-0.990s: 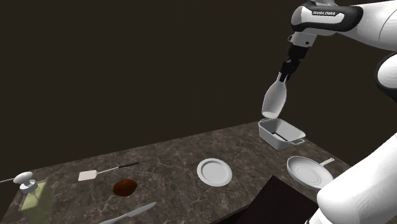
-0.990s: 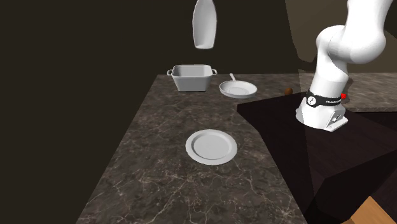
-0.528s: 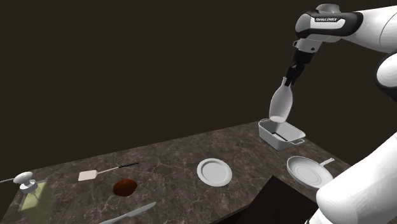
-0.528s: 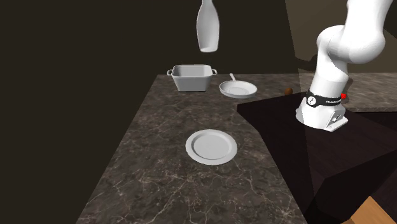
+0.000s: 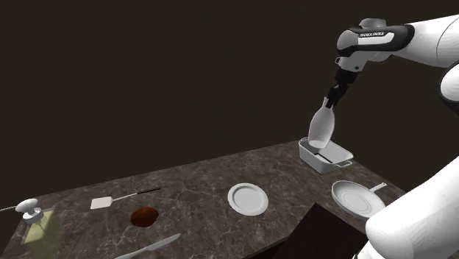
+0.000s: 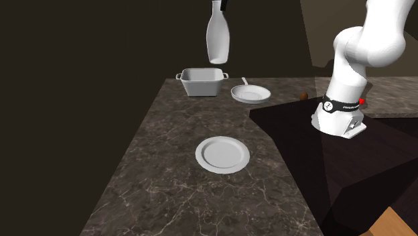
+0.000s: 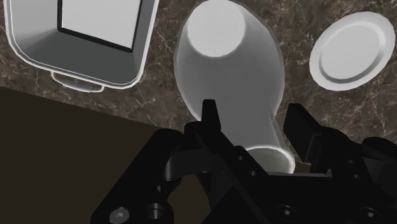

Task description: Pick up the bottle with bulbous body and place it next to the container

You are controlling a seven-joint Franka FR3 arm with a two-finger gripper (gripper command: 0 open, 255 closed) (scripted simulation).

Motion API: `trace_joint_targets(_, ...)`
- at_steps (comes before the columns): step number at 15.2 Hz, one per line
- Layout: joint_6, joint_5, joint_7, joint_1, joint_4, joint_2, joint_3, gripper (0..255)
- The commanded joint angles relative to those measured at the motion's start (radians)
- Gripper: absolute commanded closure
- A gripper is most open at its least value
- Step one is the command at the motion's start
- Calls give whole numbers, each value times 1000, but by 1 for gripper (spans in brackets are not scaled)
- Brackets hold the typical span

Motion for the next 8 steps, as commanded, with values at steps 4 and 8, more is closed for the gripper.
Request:
trace_joint_targets(4, 72, -3, -2, -1, -80, -10, -1, 255)
trace_joint_targets(8, 125, -3, -5, -2, -135, -11, -2, 255)
